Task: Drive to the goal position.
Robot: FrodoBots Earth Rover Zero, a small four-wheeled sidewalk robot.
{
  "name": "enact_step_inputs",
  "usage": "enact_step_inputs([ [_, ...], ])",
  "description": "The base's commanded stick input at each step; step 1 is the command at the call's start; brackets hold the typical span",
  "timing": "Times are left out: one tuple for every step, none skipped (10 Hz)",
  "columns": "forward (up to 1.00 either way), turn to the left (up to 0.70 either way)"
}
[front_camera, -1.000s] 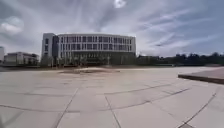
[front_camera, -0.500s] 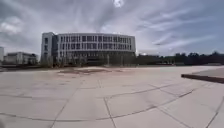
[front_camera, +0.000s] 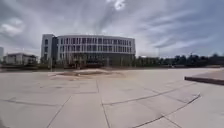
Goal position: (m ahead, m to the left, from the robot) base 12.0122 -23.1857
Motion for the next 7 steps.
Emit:
enact_step_inputs([
  [0.5, 0.0],
  [0.5, -0.05],
  [0.5, -0.27],
  [0.5, -0.47],
  [0.5, -0.33],
  [0.5, -0.04],
  [0.5, 0.0],
])
